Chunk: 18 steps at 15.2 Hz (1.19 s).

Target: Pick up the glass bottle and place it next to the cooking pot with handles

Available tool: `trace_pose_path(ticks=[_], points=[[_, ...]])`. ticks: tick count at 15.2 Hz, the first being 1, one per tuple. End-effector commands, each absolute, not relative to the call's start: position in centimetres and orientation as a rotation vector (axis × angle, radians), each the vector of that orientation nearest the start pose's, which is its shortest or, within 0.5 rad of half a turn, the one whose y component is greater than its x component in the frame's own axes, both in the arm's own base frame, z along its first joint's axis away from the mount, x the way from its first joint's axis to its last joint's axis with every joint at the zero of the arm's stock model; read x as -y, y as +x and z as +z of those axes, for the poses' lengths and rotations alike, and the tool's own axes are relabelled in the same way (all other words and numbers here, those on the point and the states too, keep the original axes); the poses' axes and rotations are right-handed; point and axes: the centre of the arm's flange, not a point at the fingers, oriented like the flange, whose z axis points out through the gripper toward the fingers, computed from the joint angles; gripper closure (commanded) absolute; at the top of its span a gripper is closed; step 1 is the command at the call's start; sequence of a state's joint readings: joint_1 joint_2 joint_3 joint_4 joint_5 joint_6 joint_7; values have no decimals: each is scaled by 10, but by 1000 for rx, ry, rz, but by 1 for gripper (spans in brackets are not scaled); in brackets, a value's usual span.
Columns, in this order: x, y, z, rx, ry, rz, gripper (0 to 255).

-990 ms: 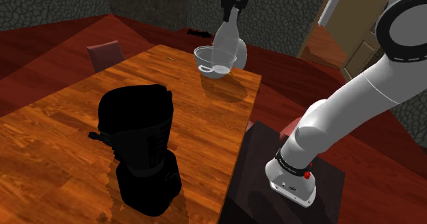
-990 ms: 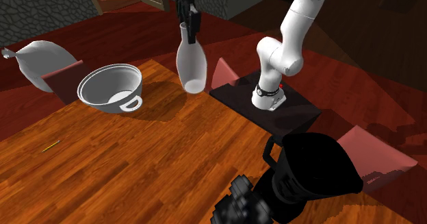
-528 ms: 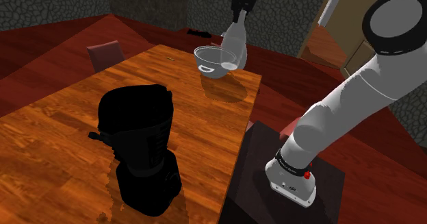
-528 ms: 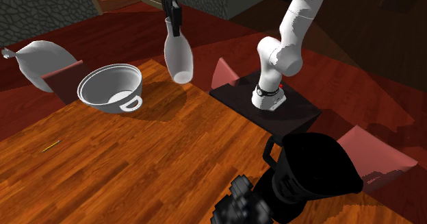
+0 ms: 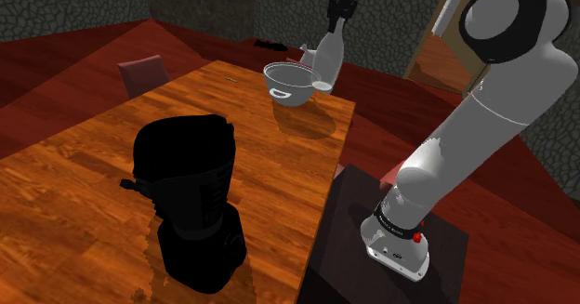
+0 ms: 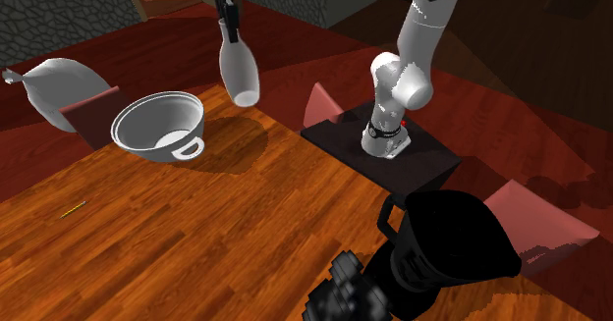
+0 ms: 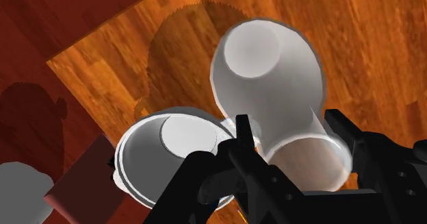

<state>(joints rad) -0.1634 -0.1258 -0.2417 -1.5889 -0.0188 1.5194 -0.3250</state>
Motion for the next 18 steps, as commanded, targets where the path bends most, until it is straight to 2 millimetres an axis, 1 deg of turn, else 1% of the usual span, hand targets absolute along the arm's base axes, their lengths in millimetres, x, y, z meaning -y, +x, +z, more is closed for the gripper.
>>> trace_pose_path(ticks=[1, 10, 11, 18], points=[[237, 470, 672, -124, -3147, -85, 255], [353, 486, 653, -124, -3147, -85, 255], [362, 488, 651, -124, -3147, -85, 255], [362, 488, 614, -124, -3147, -85, 255]])
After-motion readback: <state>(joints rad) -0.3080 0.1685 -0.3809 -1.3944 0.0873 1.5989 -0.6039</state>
